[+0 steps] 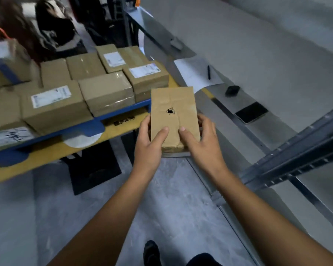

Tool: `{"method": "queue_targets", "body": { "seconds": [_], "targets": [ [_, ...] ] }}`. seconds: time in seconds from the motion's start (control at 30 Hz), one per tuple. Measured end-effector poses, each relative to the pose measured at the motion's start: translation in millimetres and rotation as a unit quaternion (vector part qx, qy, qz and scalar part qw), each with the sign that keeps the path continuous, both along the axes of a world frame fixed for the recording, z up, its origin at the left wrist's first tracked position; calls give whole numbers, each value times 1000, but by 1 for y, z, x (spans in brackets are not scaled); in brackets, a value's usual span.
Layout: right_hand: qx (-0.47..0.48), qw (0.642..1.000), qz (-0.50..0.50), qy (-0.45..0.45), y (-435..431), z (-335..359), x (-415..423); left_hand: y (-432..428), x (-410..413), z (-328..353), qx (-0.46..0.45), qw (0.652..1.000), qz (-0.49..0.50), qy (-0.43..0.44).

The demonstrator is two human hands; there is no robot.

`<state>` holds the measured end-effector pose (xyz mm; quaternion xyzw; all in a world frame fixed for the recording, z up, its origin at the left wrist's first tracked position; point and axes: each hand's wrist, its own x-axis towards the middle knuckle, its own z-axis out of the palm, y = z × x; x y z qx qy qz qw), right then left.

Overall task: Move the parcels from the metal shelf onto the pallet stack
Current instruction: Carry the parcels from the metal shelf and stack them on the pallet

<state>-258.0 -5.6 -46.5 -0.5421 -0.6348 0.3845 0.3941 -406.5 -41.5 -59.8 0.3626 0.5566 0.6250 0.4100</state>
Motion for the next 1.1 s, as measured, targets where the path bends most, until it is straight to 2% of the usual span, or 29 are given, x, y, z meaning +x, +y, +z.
{"method": "queue_targets", "body": {
  "seconds": [0.33, 0.8, 0.93, 1.1],
  "targets": [
    [11, 990, 137, 5, 81, 19, -154, 51, -143, 15, 6, 994, 111, -2],
    [-21, 962, 271, 20, 236, 19, -335, 162, -304, 27, -22, 961, 262, 83],
    [-40, 959, 282, 11, 268, 17, -377, 168, -344, 35, -56, 940, 298, 154],
    [-50, 954, 294, -11, 295, 10, -437, 172, -415, 46, -89, 885, 344, 302]
  ]
}}
